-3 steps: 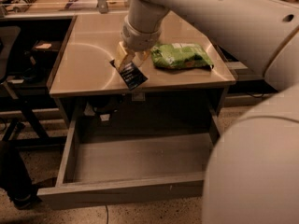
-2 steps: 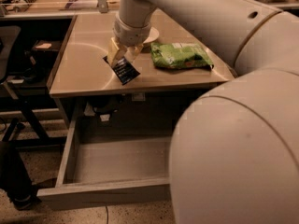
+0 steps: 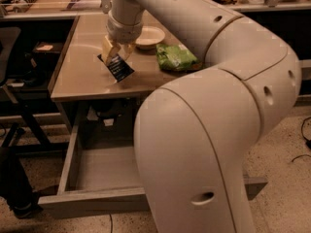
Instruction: Pick rxbar blueberry from top drawer and place on counter
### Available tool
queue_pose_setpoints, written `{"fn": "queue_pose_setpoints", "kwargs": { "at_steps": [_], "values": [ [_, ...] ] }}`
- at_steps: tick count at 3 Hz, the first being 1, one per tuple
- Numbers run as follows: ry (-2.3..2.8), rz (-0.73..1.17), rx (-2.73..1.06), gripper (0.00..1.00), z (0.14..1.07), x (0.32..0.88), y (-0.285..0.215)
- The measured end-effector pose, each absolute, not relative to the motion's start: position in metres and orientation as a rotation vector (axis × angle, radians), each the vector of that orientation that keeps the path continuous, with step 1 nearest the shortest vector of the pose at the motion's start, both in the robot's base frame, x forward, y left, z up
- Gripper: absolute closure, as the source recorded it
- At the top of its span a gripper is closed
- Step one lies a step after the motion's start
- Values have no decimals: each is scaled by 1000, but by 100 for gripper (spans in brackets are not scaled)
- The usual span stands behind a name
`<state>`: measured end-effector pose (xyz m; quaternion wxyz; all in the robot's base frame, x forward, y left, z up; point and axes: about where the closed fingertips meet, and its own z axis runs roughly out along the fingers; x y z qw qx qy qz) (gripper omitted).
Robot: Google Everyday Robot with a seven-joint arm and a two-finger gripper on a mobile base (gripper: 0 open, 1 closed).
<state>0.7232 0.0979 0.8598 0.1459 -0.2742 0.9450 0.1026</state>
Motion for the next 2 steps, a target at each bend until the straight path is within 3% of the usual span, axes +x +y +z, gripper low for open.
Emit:
{"fn": "queue_pose_setpoints", "kwargs": {
  "at_steps": [2],
  "values": [
    [2737,267,-842,100,831,756,131]
  ]
}}
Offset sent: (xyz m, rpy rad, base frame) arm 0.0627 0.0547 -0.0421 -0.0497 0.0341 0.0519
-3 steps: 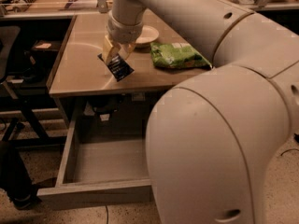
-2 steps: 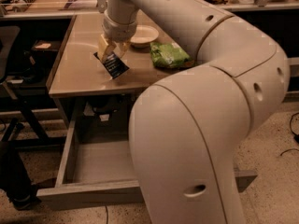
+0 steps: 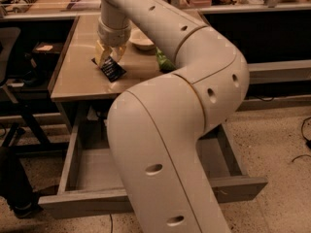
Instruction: Pick rxbar blueberry from top drawer and place on counter
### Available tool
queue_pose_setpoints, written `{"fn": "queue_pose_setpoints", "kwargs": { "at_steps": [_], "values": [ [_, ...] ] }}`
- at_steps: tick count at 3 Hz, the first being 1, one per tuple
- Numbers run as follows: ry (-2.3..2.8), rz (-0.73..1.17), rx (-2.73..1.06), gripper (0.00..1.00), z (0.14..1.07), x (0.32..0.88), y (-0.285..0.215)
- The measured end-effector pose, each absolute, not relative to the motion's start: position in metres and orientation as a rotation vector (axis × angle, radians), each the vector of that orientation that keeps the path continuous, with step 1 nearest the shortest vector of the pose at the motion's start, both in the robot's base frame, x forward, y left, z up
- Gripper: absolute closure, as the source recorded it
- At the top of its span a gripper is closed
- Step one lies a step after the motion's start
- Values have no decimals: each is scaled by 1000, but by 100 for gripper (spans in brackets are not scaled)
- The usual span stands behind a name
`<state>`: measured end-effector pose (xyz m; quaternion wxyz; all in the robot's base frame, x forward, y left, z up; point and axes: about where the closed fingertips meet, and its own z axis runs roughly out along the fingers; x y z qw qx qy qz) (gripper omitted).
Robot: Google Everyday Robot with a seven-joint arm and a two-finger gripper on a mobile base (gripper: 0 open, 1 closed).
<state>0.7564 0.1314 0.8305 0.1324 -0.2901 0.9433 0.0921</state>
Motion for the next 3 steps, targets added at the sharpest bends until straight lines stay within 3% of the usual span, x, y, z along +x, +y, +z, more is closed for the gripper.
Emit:
{"fn": "queue_pose_setpoints", "kwargs": {
  "at_steps": [1,2,3],
  "values": [
    [2747,280,-865,100,812,767,146],
    [2747,281,-866,82,813,768,147],
    [2747,281,-866,58,813,768,147]
  ]
}}
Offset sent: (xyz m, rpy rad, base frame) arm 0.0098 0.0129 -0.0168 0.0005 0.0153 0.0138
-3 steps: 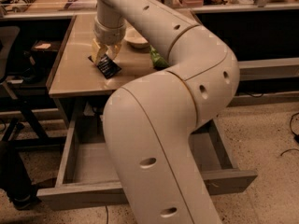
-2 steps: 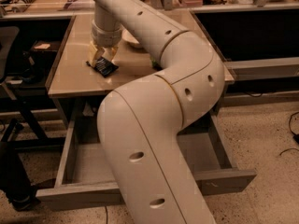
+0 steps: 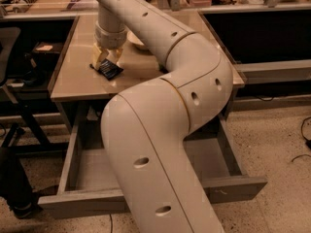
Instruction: Pick rxbar blueberry from top drawer and place on counter
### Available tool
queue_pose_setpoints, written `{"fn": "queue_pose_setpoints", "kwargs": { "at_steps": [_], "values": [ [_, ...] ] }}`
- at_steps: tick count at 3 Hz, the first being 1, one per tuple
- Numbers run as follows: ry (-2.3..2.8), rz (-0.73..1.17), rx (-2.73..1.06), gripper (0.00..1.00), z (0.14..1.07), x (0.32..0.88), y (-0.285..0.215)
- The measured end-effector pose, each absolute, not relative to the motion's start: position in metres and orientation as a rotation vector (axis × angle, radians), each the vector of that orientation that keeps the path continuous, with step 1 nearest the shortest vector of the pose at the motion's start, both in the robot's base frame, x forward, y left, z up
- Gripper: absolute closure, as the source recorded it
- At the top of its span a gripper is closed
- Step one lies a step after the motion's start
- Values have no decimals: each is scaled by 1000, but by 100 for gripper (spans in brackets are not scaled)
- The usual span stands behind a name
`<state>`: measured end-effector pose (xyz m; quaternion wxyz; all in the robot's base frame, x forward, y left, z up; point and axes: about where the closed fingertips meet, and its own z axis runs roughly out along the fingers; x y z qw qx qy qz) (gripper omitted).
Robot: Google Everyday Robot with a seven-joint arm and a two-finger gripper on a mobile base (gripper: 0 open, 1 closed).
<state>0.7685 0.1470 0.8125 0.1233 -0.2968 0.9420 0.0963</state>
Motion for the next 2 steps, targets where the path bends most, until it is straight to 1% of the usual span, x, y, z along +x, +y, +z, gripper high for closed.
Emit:
{"fn": "queue_pose_setpoints", "kwargs": {
  "at_steps": [1,2],
  "values": [
    [2747,281,-866,36,813,768,147],
    [2748,281,-866,11,812,768,147]
  ]
}}
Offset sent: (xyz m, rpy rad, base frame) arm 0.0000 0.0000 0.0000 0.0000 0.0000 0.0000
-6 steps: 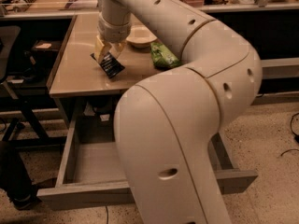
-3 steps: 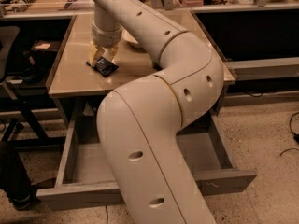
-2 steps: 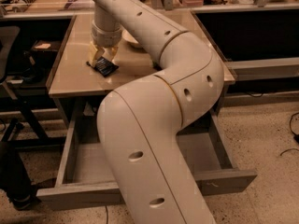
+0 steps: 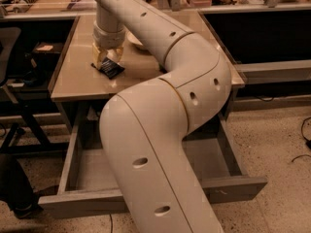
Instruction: Pick rxbar blueberry from top drawer and place on counter
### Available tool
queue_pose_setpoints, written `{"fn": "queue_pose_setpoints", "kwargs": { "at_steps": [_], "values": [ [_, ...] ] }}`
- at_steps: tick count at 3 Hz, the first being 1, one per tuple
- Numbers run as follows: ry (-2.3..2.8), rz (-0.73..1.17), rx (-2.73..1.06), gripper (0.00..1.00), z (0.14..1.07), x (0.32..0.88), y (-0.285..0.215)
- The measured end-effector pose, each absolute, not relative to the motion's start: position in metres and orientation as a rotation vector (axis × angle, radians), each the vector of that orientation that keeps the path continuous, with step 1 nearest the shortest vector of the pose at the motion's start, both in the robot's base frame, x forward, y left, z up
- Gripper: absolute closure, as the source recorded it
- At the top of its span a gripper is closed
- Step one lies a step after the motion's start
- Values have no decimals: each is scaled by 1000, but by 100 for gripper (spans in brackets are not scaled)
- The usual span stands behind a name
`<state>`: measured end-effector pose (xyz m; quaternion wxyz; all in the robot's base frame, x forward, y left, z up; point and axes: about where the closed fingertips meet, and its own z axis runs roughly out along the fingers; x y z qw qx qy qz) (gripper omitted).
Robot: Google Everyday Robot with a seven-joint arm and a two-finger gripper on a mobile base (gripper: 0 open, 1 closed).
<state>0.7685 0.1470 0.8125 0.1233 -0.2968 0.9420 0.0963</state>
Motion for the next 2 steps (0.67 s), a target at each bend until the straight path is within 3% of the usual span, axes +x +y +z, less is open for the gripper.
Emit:
{"fn": "queue_pose_setpoints", "kwargs": {
  "at_steps": [1,2],
  "values": [
    [2748,281,-866,0,812,768,147],
    [2748,281,-866,0,812,768,147]
  ]
}}
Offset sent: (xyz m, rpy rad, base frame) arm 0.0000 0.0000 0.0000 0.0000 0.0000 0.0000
